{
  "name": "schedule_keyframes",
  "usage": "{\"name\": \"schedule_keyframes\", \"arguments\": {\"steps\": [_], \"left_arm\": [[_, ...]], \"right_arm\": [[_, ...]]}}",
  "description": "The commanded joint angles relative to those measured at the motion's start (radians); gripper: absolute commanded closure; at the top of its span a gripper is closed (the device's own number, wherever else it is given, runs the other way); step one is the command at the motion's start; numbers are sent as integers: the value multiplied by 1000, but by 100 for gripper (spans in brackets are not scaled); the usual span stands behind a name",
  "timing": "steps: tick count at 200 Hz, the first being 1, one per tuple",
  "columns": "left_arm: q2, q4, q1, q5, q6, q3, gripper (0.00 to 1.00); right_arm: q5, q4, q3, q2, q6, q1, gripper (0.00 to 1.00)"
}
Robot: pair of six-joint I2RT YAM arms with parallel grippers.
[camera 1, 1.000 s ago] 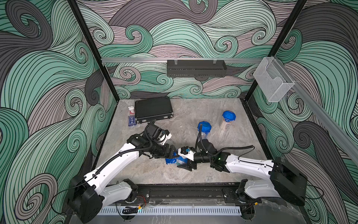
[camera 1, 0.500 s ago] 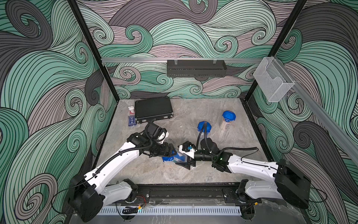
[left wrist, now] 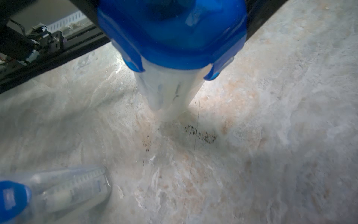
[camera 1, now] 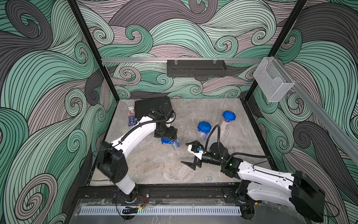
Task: Take out toiletry kits
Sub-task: Place the container at the center of the board.
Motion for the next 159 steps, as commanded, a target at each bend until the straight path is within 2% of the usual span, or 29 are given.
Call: {"name": "schedule_keyframes", "arguments": {"steps": [1,45,93,134,159], "left_arm": [[74,-149,8,-55,54,126,95],[169,-196,1,-98,67,214,90],[203,-201,-25,-119,80,211,82],[213,-208,-67,-137,100,211,69],[210,-214,-88,-175,99,208,54]], "right_arm": [[35,18,-39,-62,48,-8,1],[37,24,-75,-106,72,-8,1],[38,27,-73,-110,74,-8,1],[38,33,-83,-118,77,-8,1],[40,32,-86,-126,77,-8,1]]}}
